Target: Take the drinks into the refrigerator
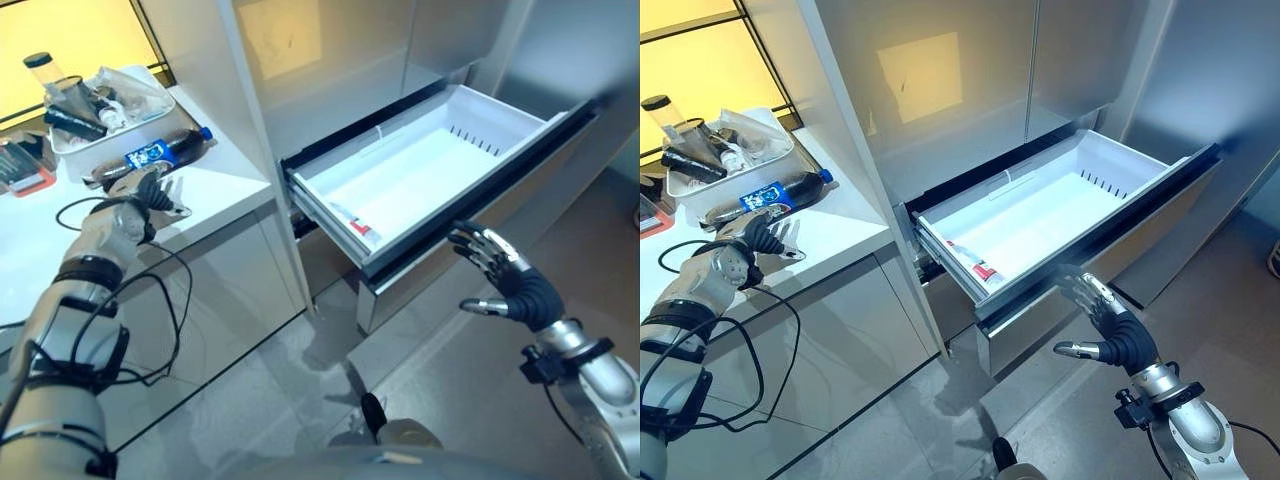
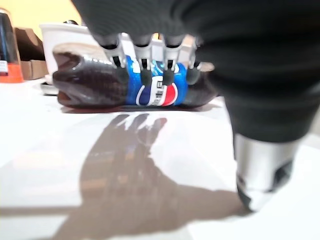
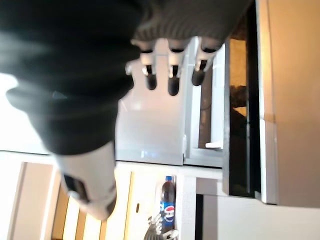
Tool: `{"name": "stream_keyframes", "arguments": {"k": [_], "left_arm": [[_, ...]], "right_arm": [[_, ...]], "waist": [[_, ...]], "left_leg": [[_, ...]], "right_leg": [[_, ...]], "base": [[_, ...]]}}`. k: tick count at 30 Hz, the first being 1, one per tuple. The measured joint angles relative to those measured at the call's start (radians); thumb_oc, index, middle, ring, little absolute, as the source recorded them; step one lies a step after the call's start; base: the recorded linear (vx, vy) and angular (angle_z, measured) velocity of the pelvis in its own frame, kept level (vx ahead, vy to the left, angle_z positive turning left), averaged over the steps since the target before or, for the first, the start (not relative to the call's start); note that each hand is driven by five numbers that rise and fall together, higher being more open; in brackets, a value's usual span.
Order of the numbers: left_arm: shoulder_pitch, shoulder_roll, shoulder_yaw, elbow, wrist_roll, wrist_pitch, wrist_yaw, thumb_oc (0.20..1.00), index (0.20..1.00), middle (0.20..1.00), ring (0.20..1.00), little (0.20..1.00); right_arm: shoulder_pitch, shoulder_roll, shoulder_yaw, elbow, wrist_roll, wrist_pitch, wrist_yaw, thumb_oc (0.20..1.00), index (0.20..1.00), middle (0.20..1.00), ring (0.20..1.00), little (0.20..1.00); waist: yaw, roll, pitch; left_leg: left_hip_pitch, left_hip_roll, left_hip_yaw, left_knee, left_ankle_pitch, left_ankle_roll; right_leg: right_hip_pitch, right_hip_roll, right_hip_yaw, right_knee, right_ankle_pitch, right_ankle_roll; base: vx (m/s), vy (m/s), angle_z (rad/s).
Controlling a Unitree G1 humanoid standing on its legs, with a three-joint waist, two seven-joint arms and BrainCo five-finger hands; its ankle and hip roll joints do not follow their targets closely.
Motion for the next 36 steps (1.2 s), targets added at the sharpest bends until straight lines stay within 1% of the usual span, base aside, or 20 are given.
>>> {"name": "stream_keyframes", "arguments": {"k": [6, 11, 16, 19, 22, 24, 31, 32, 34, 35, 36], "left_arm": [[0.0, -0.001, -0.011, -0.024, 0.0, 0.0, 0.003, 1.0, 1.0, 1.0, 1.0, 1.0], [0.005, -0.009, 0.003, -0.084, -0.014, -0.002, 0.065, 1.0, 1.0, 1.0, 1.0, 1.0], [0.006, -0.026, 0.008, -0.12, -0.042, 0.006, 0.103, 1.0, 1.0, 1.0, 1.0, 1.0], [0.011, -0.051, 0.041, -0.172, -0.053, 0.014, 0.132, 1.0, 1.0, 1.0, 1.0, 1.0], [0.032, -0.051, 0.063, -0.238, -0.058, 0.028, 0.156, 1.0, 1.0, 1.0, 1.0, 1.0], [0.071, -0.048, 0.101, -0.328, -0.058, 0.027, 0.177, 1.0, 1.0, 1.0, 1.0, 1.0], [0.072, -0.047, 0.11, -0.326, -0.056, 0.039, 0.183, 1.0, 1.0, 1.0, 1.0, 1.0], [0.068, -0.047, 0.109, -0.311, -0.056, 0.041, 0.184, 1.0, 1.0, 1.0, 1.0, 1.0], [0.036, -0.047, 0.084, -0.217, -0.057, 0.048, 0.185, 1.0, 1.0, 1.0, 1.0, 1.0], [0.031, -0.047, 0.081, -0.2, -0.057, 0.05, 0.185, 1.0, 1.0, 1.0, 1.0, 1.0], [0.008, -0.047, 0.058, -0.143, -0.057, 0.048, 0.186, 1.0, 1.0, 1.0, 1.0, 1.0]], "right_arm": [[0.001, 0.016, -0.001, 0.0, -0.009, 0.0, 0.002, 1.0, 1.0, 1.0, 1.0, 1.0], [0.0, 0.022, 0.0, 0.0, -0.009, 0.0, 0.003, 1.0, 1.0, 1.0, 1.0, 1.0], [0.0, 0.022, 0.0, 0.0, -0.009, 0.0, 0.001, 1.0, 1.0, 1.0, 1.0, 1.0], [-0.003, 0.022, 0.001, 0.0, -0.01, 0.0, 0.0, 1.0, 1.0, 1.0, 1.0, 1.0], [-0.015, 0.022, 0.001, 0.0, -0.01, 0.0, -0.003, 1.0, 1.0, 1.0, 1.0, 1.0], [-0.015, 0.021, 0.001, 0.0, -0.013, 0.0, -0.004, 1.0, 1.0, 1.0, 1.0, 1.0], [-0.019, 0.02, 0.001, 0.0, -0.02, 0.0, -0.004, 1.0, 1.0, 1.0, 1.0, 1.0], [-0.02, 0.02, 0.002, 0.0, -0.02, 0.0, -0.004, 1.0, 1.0, 1.0, 1.0, 1.0], [-0.026, 0.018, 0.008, 0.0, -0.02, 0.0, -0.005, 1.0, 1.0, 1.0, 1.0, 1.0], [-0.027, 0.018, 0.009, 0.0, -0.02, 0.0, -0.005, 1.0, 1.0, 1.0, 1.0, 1.0], [-0.03, 0.011, 0.015, 0.0, -0.02, 0.0, -0.007, 1.0, 1.0, 1.0, 1.0, 1.0]], "waist": [[0.0, -0.002, -0.001], [0.0, -0.005, -0.003], [0.0, -0.006, -0.003], [0.001, -0.007, -0.004], [0.005, -0.007, -0.004], [0.005, -0.007, -0.004], [0.008, -0.007, -0.004], [0.001, -0.007, -0.004], [-0.001, -0.005, -0.003], [-0.002, -0.005, -0.003], [-0.003, -0.004, -0.001]], "left_leg": [[0.001, 0.0, -0.002, 0.0, 0.0, 0.0], [0.002, 0.001, -0.006, 0.0, 0.0, 0.0], [0.001, 0.003, -0.017, 0.0, 0.001, -0.001], [0.001, 0.004, -0.022, 0.0, 0.001, -0.001], [0.0, 0.004, -0.023, 0.0, 0.001, -0.001], [-0.002, 0.005, -0.026, 0.0, 0.001, -0.001], [-0.012, 0.007, -0.034, 0.0, 0.001, -0.001], [-0.02, 0.006, -0.038, 0.0, 0.003, -0.002], [-0.034, 0.007, -0.042, 0.0, 0.006, -0.003], [-0.039, 0.007, -0.043, 0.0, 0.007, -0.003], [-0.049, 0.007, -0.044, 0.0, 0.008, -0.004]], "right_leg": [[0.002, 0.0, -0.002, 0.0, 0.001, -0.001], [0.004, 0.0, -0.005, 0.0, -0.002, -0.002], [0.009, -0.001, -0.016, 0.0, -0.003, -0.003], [0.011, -0.001, -0.021, 0.0, -0.006, -0.005], [0.01, -0.001, -0.023, 0.0, -0.007, -0.005], [0.01, -0.001, -0.025, 0.0, -0.009, -0.005], [0.003, -0.002, -0.034, -0.001, -0.013, -0.006], [-0.007, -0.003, -0.038, 0.0, -0.013, -0.006], [-0.018, -0.003, -0.043, 0.0, -0.01, -0.009], [-0.024, -0.002, -0.044, 0.0, -0.008, -0.012], [-0.034, -0.002, -0.045, 0.0, -0.008, -0.012]], "base": [[0.0, 0.0, 0.0], [0.0, 0.0, 0.0], [0.01, -0.014, 0.06], [0.0, -0.008, 0.04], [0.0, 0.0, 0.0], [0.01, 0.001, 0.03], [0.0, 0.0, 0.03], [-0.01, 0.0, 0.09], [-0.04, -0.005, 0.07], [-0.04, -0.016, 0.03], [0.0, 0.0, 0.0]]}}
